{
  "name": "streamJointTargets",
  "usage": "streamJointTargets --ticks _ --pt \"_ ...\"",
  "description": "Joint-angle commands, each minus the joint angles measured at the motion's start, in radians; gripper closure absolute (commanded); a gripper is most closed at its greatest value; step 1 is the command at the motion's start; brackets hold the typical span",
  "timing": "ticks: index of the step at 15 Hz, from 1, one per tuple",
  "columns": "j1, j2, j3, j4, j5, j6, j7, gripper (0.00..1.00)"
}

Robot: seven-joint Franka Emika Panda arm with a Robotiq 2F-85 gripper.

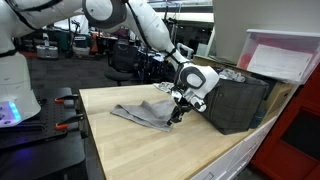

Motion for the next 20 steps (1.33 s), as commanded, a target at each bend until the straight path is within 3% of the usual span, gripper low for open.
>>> streamJointTargets --ticks 1,9,20 --pt "0.007 -0.022 0.014 0.006 0.003 -0.051 -0.004 0.99" --pt "0.058 -0.066 0.081 -0.021 0.003 -0.143 -0.009 0.99" --pt "0.214 -0.08 0.094 -0.033 -0.02 -0.192 0.01 0.99"
